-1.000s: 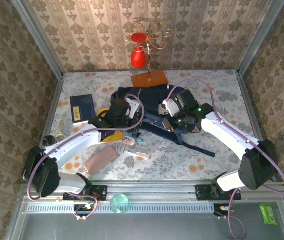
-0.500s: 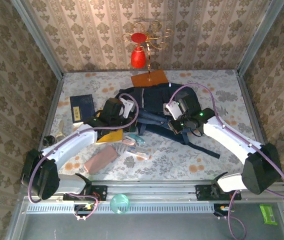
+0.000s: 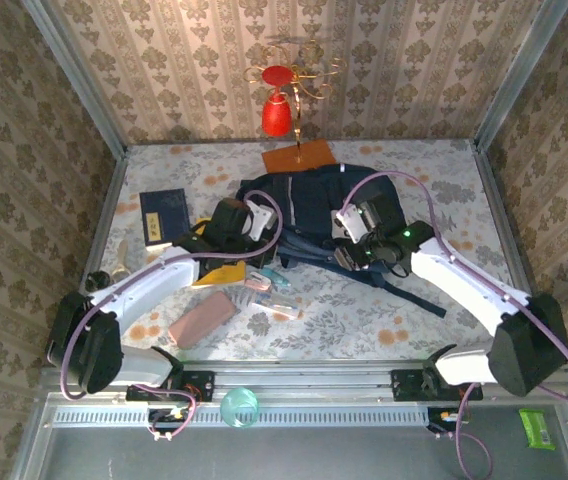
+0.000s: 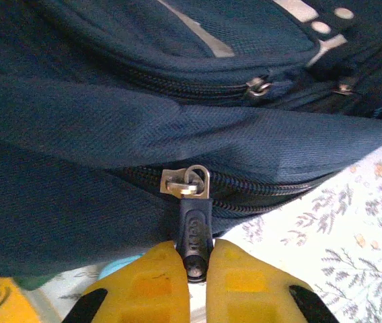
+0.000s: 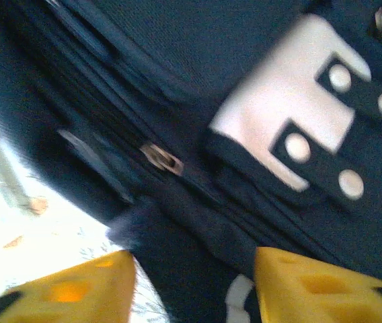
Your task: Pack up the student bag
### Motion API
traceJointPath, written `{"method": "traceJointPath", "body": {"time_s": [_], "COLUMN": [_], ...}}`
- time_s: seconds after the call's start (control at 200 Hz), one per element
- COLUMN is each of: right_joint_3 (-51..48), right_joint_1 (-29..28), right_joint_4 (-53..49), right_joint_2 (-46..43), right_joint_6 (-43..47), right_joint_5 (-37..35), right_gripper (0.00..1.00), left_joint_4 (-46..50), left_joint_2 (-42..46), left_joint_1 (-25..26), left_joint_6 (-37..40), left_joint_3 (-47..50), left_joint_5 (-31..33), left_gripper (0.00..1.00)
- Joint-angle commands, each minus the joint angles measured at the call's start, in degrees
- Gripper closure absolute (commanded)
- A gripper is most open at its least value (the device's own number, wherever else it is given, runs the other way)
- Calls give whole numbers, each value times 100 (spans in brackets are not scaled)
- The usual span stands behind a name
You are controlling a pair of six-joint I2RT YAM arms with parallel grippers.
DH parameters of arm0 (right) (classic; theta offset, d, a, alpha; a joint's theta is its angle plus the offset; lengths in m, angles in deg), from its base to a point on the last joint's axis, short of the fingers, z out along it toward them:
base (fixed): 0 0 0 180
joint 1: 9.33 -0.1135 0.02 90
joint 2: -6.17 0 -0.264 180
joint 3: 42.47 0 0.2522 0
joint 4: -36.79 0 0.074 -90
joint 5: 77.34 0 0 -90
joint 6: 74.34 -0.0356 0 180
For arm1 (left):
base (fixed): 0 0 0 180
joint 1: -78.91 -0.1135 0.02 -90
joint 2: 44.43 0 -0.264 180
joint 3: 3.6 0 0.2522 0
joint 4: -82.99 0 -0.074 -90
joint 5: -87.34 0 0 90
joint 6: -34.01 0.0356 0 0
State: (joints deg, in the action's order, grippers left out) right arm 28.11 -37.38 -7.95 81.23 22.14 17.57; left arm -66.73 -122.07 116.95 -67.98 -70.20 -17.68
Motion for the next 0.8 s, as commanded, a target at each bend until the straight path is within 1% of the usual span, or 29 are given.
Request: {"method": "traceJointPath", "body": {"time_s": [0.0,0.095,0.215,0.35,0.485,0.595,0.685,0.795], "right_joint_3": [-150,-337,-315,-235,-201,-318,-361,-338], "right_joint_1": [-174,-277,-305,-307,-306,-306,-307,-297], "right_joint_4": [700,1431,1892,2044,2024,2155,2163,2008], "right_joint_2": [-536,-541,-170,359,704,743,817,896], "right_joint_6": [156,47,-77,-161,-156,-221,-245,-194], "right_joint_5": [928,1485,1950,2016,2059,2161,2147,1878], "right_gripper": [39,37,36,36,40,49,62,77], "left_joint_4": [-353,-390,-431,-452,-439,-434,-430,-426], "left_joint_2": [-76,-133,-134,-110,-42,-13,3,38], "left_joint_1": [271,404,480,521,513,525,522,520], "left_joint_6": [-55,-93,-145,-167,-150,-154,-135,-129], "left_joint_3": [-111,-140,-125,-96,-46,-34,-26,13], "left_joint_5": [-412,-440,-448,-449,-392,-370,-344,-318], "left_gripper": [100,100,100,100,100,100,100,100]}}
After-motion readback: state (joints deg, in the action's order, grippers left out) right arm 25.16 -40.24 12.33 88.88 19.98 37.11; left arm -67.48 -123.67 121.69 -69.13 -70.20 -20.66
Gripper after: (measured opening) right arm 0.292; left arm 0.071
